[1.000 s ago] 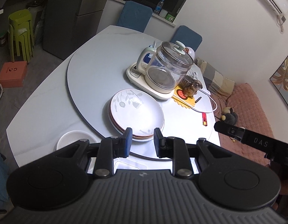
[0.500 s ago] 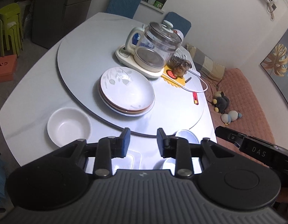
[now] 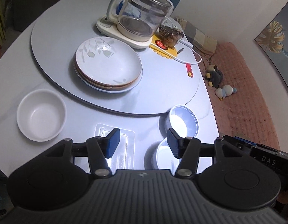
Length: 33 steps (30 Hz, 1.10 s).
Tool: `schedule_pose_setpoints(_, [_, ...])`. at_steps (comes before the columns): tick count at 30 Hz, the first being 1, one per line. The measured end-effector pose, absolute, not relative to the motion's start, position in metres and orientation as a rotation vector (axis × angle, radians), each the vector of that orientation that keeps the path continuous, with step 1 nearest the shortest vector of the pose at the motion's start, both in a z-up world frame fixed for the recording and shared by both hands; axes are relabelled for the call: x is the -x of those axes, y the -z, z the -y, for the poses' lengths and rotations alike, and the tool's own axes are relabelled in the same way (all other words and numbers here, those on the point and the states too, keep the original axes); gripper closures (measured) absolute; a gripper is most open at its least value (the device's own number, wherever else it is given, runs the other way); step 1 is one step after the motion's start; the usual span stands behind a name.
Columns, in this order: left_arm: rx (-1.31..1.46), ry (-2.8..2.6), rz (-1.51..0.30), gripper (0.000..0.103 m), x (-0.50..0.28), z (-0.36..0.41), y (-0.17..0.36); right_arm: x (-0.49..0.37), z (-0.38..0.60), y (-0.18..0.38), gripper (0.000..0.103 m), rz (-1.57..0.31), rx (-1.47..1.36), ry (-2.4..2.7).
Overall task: Organize plates and bowls
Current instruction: 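Move both grippers to the rim of the nearer shallow white bowl, then close the left gripper on the bowl rim while the right gripper closes beside it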
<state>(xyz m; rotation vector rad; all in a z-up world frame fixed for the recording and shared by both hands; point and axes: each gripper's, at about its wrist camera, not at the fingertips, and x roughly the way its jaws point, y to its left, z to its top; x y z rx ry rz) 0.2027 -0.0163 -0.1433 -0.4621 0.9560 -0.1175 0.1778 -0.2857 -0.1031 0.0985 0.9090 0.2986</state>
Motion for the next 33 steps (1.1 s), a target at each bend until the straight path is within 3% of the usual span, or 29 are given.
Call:
schedule_pose_setpoints(16, [0.511, 0.212, -1.187, 0.044, -0.254, 0.069, 0.239, -0.222, 0.309, 0.185, 0.052, -1.157, -0.130, -0.279])
schedule_pose_setpoints(24, [0.467, 0.264, -1.218, 0.071, -0.269, 0.089, 0.270, -0.239, 0.309, 0.211, 0.054, -1.214, -0.129, -0.276])
schedule_pose_setpoints(29, [0.492, 0.283, -1.225, 0.090, -0.272, 0.094, 0.281, -0.247, 0.310, 0.224, 0.064, -1.236, -0.125, -0.261])
schedule_pose_setpoints(33, [0.506, 0.292, -1.223, 0.094, -0.273, 0.098, 0.284, -0.250, 0.313, 0.230, 0.077, -1.258, -0.120, -0.240])
